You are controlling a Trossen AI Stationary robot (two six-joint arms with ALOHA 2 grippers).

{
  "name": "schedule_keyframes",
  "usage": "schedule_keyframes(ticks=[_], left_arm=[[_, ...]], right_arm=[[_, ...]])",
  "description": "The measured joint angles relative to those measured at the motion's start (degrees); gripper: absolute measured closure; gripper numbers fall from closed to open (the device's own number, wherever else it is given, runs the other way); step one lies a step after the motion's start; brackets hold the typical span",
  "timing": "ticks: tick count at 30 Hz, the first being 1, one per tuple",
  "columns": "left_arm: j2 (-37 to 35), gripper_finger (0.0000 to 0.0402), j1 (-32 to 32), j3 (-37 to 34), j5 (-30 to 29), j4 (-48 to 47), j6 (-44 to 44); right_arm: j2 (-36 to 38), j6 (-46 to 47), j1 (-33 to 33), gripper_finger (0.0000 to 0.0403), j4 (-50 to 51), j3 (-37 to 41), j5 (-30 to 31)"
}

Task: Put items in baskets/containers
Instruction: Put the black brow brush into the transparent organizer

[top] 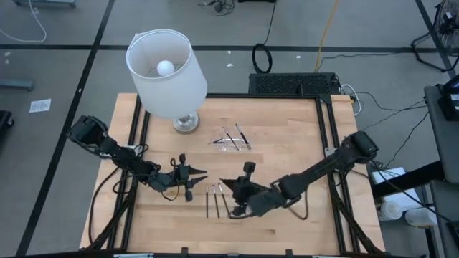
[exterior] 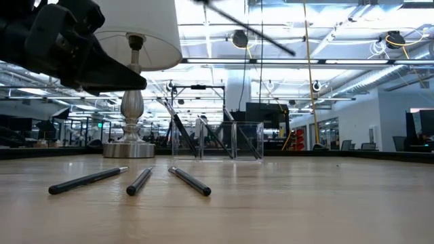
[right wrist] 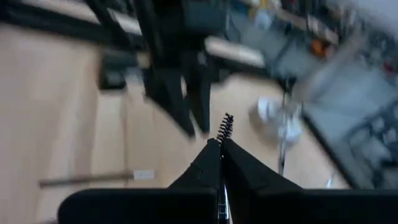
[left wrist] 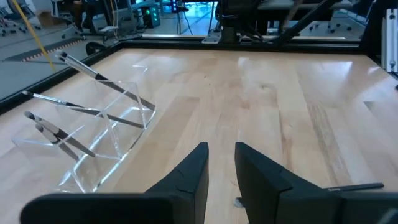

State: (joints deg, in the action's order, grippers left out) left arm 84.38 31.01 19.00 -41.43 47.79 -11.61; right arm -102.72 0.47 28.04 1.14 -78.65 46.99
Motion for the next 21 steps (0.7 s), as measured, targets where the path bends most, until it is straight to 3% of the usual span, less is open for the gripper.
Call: schedule_keyframes(ticks=[4, 8, 14, 18, 21], left_arm=[[0.00, 0.0314, 0.36, 0.00, 0.02, 0.07, 0.05], [0.00, 0.0314, 0.38, 0.00, 0.00, 0.17, 0.33], [0.00, 0.0314, 0.69, 0.00, 0.09, -0.11, -1.03], [-0.01, 0.0314, 1.02, 0.00, 0.65, -0.04, -2.11], [0.00, 0.0314, 1.36, 0.00, 0.66, -0.04, -2.70]], right_arm=[[5.64, -10.95, -0.29, 0.0403, -17.03, 6.96, -11.50], [11.29, -14.46, -2.30, 0.0403, -35.66, 17.81, -23.71], [13.32, -10.48, -4.50, 0.0403, -57.63, 33.15, -30.65], [13.37, -10.99, -4.89, 0.0403, -65.81, 38.61, -31.15], [13.21, -13.38, -5.26, 0.0403, -72.41, 41.96, -35.71]])
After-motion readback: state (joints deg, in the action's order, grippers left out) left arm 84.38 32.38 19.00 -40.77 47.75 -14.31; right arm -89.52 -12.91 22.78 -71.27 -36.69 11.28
